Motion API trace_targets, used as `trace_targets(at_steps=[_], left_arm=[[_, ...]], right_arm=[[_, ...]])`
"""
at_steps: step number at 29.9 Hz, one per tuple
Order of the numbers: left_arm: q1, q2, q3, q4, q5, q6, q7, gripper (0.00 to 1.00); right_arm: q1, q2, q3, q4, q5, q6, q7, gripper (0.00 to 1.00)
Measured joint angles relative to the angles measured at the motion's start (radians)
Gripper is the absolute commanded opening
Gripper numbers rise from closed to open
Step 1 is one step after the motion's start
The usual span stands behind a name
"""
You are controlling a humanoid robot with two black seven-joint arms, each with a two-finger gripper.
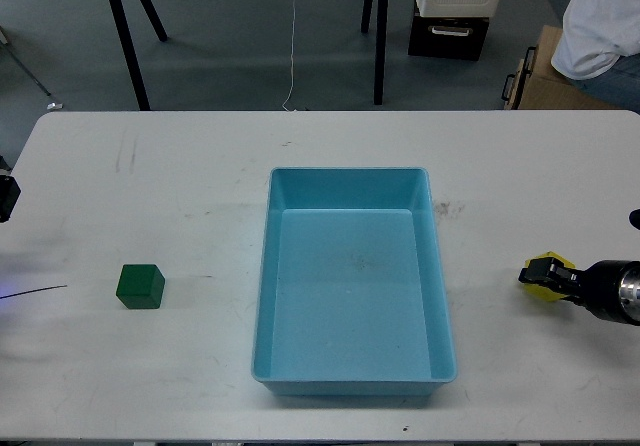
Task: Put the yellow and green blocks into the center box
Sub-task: 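Carry the yellow cube over the tray and release it inside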
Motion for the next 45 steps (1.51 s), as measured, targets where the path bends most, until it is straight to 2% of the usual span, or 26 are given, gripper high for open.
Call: trace_targets(at_steps=[6, 11, 15, 18, 20, 23, 31, 34, 39, 40, 43, 44, 45], left_arm=[[-0.001, 0.000, 0.000, 0.000, 0.000, 0.000, 0.000, 1.00], [-0.002, 0.000, 0.000, 0.000, 0.000, 0.000, 0.000, 1.00], [0.000, 0.000, 0.000, 0.000, 0.000, 0.000, 0.001, 1.00], [0.003, 0.000, 0.000, 0.000, 0.000, 0.001, 0.001, 1.00], [0.005, 0.000, 0.000, 0.000, 0.000, 0.002, 0.001, 1.00], [0.009, 0.000, 0.000, 0.000, 0.000, 0.003, 0.001, 1.00], [0.024, 0.004, -0.002, -0.002, 0.000, 0.003, 0.001, 1.00], [0.029, 0.004, -0.002, -0.002, 0.000, 0.002, 0.001, 1.00], [0.030, 0.004, -0.002, -0.002, 0.000, 0.000, 0.001, 1.00], [0.030, 0.004, -0.002, -0.002, 0.000, 0.000, 0.001, 1.00], [0.026, 0.004, -0.002, -0.002, 0.000, 0.000, 0.001, 1.00], [0.024, 0.004, -0.001, -0.002, 0.000, 0.001, 0.001, 1.00], [0.022, 0.004, -0.001, -0.002, 0.000, 0.002, 0.001, 1.00]], right_arm=[[0.010, -0.017, 0.008, 0.039, 0.002, 0.004, -0.001, 0.00], [0.015, -0.112, 0.117, 0.129, 0.033, -0.001, -0.002, 0.00], [0.046, -0.167, 0.246, 0.177, 0.174, 0.000, 0.009, 0.01], [0.115, -0.163, 0.288, 0.195, 0.291, 0.014, 0.024, 0.00], [0.170, -0.131, 0.294, 0.201, 0.351, 0.017, 0.032, 0.00], [0.230, -0.016, 0.267, 0.199, 0.396, 0.012, 0.034, 0.00], [0.335, 0.245, -0.019, 0.164, 0.331, -0.041, 0.012, 0.00], [0.333, 0.291, -0.063, 0.155, 0.299, -0.051, 0.002, 0.00], [0.318, 0.299, -0.094, 0.128, 0.280, -0.053, -0.002, 0.01], [0.318, 0.300, -0.101, 0.123, 0.279, -0.053, -0.002, 0.04], [0.318, 0.303, -0.112, 0.113, 0.278, -0.054, -0.003, 0.31], [0.318, 0.304, -0.114, 0.112, 0.278, -0.058, -0.004, 0.34], [0.319, 0.305, -0.114, 0.112, 0.278, -0.064, -0.007, 0.41]])
